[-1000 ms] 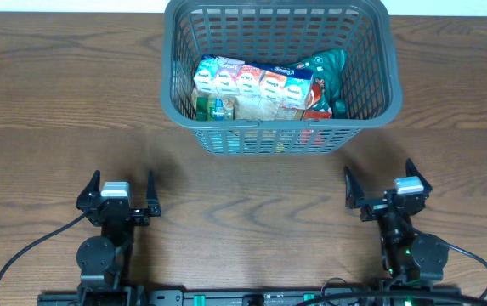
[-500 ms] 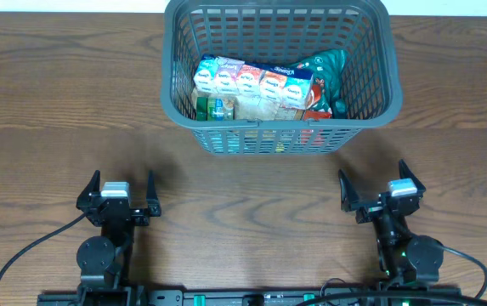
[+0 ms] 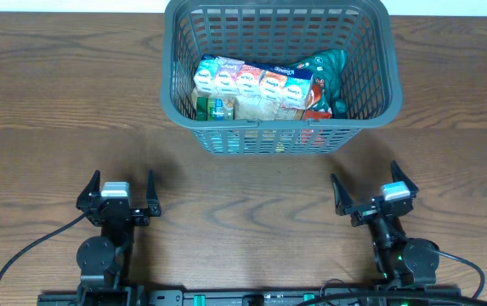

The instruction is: Pack container

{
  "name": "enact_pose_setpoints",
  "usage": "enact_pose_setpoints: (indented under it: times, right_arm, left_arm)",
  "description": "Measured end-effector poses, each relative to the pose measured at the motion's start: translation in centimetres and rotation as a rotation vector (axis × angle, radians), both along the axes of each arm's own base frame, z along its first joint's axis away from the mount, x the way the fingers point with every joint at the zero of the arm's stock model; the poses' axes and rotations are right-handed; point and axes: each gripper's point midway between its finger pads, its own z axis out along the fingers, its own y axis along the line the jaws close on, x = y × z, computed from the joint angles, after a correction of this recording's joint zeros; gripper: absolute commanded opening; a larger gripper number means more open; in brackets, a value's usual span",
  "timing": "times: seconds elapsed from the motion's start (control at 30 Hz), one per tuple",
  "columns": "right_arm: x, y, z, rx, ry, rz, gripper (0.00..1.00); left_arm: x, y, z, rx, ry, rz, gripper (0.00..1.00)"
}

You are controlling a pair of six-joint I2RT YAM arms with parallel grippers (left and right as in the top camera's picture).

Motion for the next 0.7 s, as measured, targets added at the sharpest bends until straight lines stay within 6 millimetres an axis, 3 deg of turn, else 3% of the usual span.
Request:
enact_pose_setpoints:
  times: [0.2, 0.7]
  right_arm:
    - [0.0, 0.0, -1.1, -0.002, 0.045, 0.000, 0.99]
    - [0.0, 0.0, -1.1, -0.002, 0.046, 0.000, 0.99]
  left_arm:
    - [0.0, 0.0, 0.0, 0.000, 0.000, 0.000, 0.98]
    - [0.0, 0.0, 0.0, 0.000, 0.000, 0.000, 0.98]
